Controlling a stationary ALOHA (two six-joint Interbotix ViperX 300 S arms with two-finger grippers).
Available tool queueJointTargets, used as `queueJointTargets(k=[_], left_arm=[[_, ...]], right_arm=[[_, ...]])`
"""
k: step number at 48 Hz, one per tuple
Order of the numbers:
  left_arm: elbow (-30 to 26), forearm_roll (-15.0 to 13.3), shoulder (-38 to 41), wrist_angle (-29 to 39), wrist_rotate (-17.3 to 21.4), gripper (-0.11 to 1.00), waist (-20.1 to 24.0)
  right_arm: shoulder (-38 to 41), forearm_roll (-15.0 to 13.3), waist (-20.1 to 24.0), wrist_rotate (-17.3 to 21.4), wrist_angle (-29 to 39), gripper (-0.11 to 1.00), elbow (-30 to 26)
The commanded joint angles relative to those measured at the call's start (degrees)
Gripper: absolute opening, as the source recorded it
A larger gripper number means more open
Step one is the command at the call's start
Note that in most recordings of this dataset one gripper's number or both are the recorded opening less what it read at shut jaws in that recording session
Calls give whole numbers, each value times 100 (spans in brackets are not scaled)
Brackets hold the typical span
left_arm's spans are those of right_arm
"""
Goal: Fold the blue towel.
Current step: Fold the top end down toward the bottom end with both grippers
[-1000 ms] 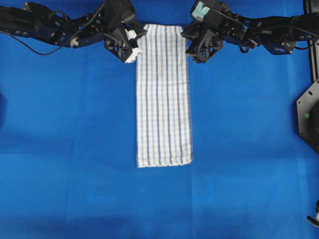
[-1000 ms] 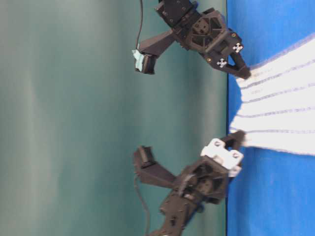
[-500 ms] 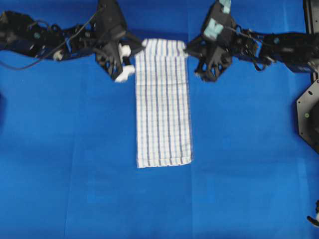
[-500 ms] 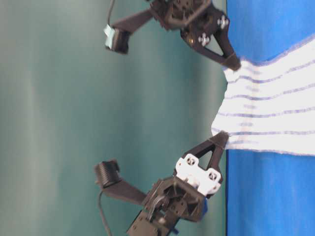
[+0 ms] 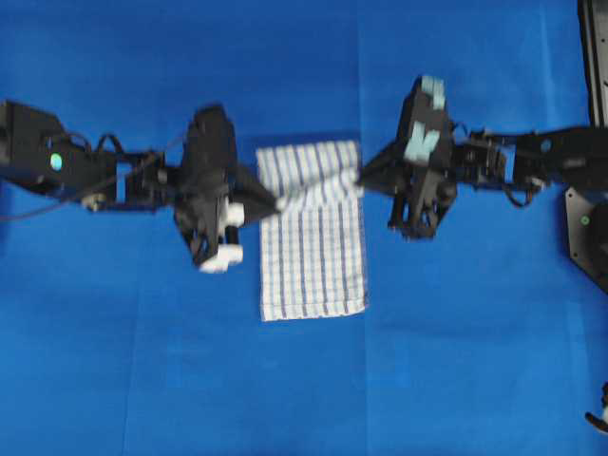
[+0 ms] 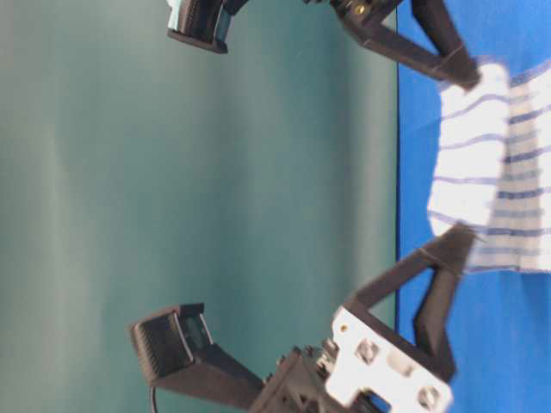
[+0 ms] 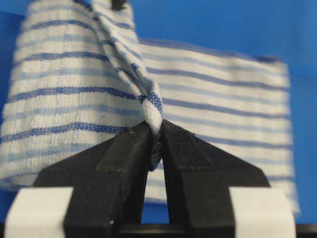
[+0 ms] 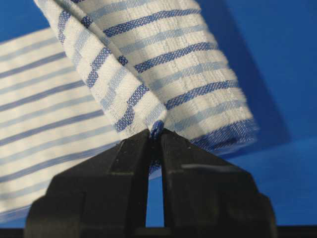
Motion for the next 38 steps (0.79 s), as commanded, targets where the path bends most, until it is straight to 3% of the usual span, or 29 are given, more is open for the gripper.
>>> queueJointTargets(k=[1,17,38], left_arm=[[-70,-9,-114,-53,-62,6,-272],[-193,-9,35,-97,-97,6,-809],[-299,-9,255,-97,-97,6,-1055]], right_arm=[[-114,123,193,-9,35,6,-35],[-70,457,932,-9,105,6,-53],[70,519,1239,-9,308,6,-202]])
